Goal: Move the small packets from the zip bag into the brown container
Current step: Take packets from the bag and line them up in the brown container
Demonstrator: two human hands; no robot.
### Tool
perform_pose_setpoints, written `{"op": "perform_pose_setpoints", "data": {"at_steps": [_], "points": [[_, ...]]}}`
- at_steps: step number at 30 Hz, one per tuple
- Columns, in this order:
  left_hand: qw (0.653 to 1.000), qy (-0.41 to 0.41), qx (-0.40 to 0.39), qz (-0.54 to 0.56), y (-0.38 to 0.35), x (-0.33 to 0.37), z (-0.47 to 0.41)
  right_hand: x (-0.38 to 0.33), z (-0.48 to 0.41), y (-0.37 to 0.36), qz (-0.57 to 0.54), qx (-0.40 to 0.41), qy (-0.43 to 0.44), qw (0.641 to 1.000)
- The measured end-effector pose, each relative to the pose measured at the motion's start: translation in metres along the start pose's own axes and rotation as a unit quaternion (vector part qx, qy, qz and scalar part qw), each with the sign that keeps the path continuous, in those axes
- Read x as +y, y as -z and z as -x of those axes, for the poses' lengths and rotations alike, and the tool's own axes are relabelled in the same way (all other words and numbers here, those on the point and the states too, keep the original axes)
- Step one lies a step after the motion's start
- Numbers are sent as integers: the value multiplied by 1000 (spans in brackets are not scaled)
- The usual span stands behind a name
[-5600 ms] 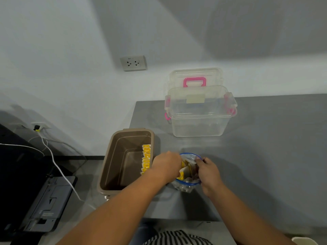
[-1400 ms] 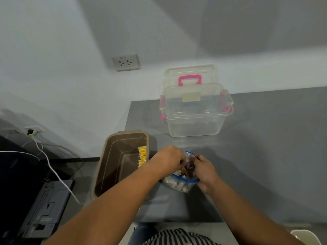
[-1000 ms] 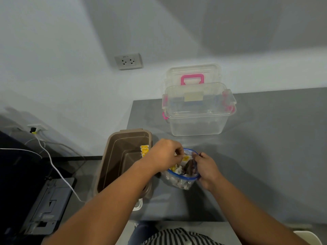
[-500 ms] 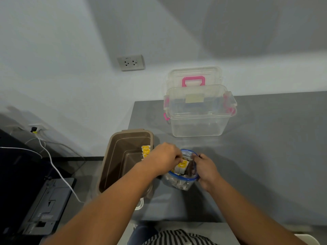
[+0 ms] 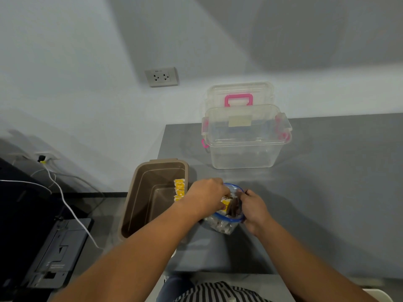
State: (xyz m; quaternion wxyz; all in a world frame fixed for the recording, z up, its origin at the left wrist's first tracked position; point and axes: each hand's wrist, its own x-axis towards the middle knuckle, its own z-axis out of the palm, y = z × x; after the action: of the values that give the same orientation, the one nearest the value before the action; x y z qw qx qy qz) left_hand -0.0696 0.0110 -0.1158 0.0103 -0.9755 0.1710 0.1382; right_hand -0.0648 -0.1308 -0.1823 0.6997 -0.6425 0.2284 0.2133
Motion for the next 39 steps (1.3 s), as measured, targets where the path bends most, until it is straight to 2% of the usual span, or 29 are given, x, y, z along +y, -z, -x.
{"op": "perform_pose_setpoints", "data": {"at_steps": [6, 16, 20, 27, 30, 39], "points": [[999, -29, 14, -17, -2, 3, 2, 2, -2, 1, 0, -2, -2, 1000], [999, 21, 31, 2, -3, 2, 2, 3, -3, -2, -10, 0, -8, 1000], [996, 42, 36, 75, 1, -6, 5, 1, -3, -2, -2, 4, -14, 1000], [975, 15, 112, 192, 22, -28, 25, 0, -3, -3, -6, -4, -17, 1000], [959, 29, 130, 251, 30, -36, 31, 1, -5, -5, 2, -6, -17, 1000], [985, 26, 44, 165, 23, -34, 19, 0, -5, -6, -12, -13, -20, 1000]]}}
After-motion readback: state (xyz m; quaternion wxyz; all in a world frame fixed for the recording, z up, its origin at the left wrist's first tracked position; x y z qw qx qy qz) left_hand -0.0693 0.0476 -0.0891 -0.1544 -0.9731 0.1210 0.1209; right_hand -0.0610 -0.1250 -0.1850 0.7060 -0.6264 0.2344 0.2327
